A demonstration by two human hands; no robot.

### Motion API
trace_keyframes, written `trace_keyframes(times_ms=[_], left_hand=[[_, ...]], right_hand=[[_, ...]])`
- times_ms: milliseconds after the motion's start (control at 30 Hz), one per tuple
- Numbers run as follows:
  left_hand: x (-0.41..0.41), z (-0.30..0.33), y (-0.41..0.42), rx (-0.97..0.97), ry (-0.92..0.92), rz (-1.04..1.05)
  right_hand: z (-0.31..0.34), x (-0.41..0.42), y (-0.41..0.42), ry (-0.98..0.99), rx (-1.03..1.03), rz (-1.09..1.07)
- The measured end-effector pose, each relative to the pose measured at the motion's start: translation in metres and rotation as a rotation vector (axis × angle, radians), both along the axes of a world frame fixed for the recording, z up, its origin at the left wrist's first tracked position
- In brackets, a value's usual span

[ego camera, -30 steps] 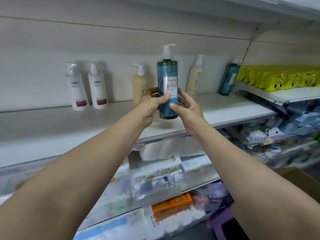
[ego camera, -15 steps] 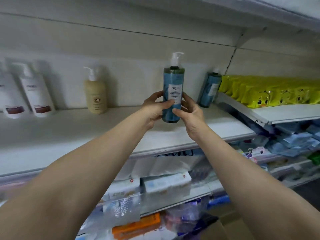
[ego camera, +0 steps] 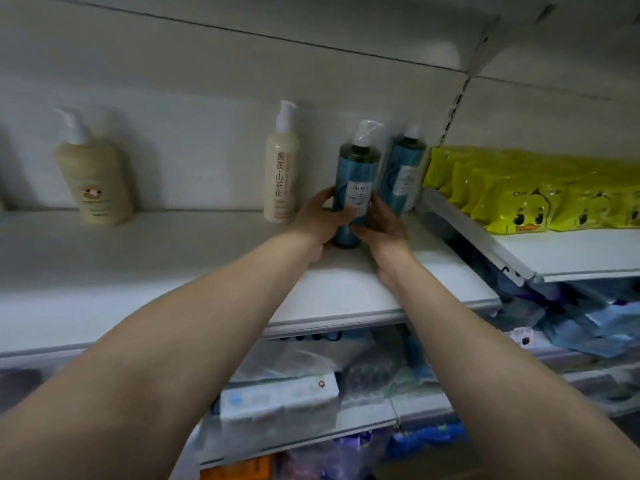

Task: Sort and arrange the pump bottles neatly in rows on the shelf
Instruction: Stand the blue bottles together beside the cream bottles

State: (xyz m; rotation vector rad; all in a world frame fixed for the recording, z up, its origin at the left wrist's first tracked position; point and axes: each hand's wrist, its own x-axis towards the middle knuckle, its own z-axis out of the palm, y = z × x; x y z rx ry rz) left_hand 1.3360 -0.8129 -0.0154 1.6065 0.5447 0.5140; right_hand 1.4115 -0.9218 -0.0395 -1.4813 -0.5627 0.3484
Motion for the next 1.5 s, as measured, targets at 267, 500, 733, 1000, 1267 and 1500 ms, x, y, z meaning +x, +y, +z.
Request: trace_keyframes(times_ms=[267, 500, 733, 1000, 1267, 1500], left_hand=[[0.062, -0.008, 0.011, 0.063, 0.073, 0.202], [0.086, -0.011, 0.018, 0.162, 0.091, 0.263], [0.097, -0.014, 0.017, 0.195, 0.083, 0.312], [0.094, -0.009, 0.011, 0.218, 0.084, 0.302], [0.096, -0.011, -0.005, 0.157, 0.062, 0.379], [0.087, 0.000, -0.008, -0.024, 0.092, 0.305]], right_hand=[[-0.006, 0.051, 0.027, -0.068, -0.097, -0.093], [-0.016, 0.068, 0.035, -0.044, -0.126, -0.221], [-0.018, 0.075, 0.038, -0.111, -0.173, -0.249], [-0.017, 0.075, 0.038, -0.108, -0.166, -0.242], [-0.020, 0.077, 0.042, -0.141, -0.205, -0.285], [-0.012, 0.070, 0.035, -0.108, -0.254, -0.261]])
